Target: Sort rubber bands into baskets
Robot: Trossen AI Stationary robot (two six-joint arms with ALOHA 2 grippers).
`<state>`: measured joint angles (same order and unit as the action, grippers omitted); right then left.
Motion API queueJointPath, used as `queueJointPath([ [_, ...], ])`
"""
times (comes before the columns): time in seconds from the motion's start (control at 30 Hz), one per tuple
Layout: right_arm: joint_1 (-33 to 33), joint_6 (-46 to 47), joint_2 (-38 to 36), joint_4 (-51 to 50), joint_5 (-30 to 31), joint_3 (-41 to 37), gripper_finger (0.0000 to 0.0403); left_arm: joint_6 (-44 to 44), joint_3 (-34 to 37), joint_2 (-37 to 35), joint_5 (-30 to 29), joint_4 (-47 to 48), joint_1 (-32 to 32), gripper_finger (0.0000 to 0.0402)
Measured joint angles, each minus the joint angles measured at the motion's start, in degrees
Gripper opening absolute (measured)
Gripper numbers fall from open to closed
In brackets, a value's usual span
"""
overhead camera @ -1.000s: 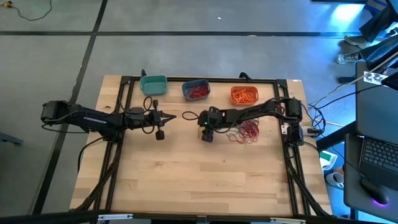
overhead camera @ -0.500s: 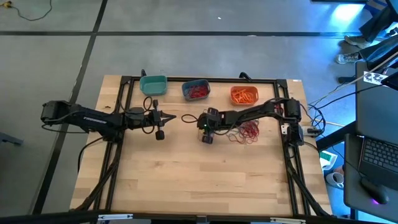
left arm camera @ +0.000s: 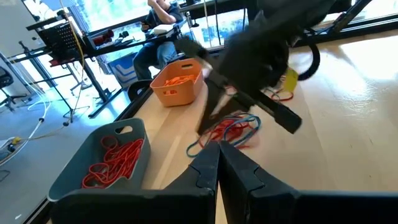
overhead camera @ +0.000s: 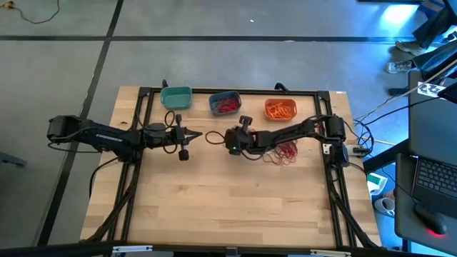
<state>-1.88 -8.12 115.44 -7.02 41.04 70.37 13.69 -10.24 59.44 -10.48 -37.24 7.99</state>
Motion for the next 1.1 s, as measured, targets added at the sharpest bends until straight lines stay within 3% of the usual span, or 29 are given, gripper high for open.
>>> queueJointPath([
  [0.1, 0.1, -3.39, 0.0, 0.08, 4.72, 2.31, 0.0008, 0.0, 0.0, 0.0, 0.0, -0.01, 0.0, 0.0005],
  [0.23, -0.64, -7.97, -0.09, 0.16, 6.08, 5.95, 0.0017, 0.0, 0.0, 0.0, -0.01, -0.01, -0.01, 0.0005],
  [0.63, -7.84, -16.42, -0.21, 0.16, 4.26, 16.51, 0.0018, 0.0, 0.0, 0.0, -0.02, -0.01, 0.0, 0.0005],
  [0.77, -10.92, -16.47, -0.22, 0.08, 1.49, 17.66, 0.0018, 0.02, 0.0, 0.0, -0.02, -0.01, -0.01, 0.0005],
  [1.1, -15.99, -16.37, -0.31, 4.63, 1.4, 18.14, 0.0018, 0.42, 0.0, 0.0, -0.02, -0.01, -0.02, 0.0005],
])
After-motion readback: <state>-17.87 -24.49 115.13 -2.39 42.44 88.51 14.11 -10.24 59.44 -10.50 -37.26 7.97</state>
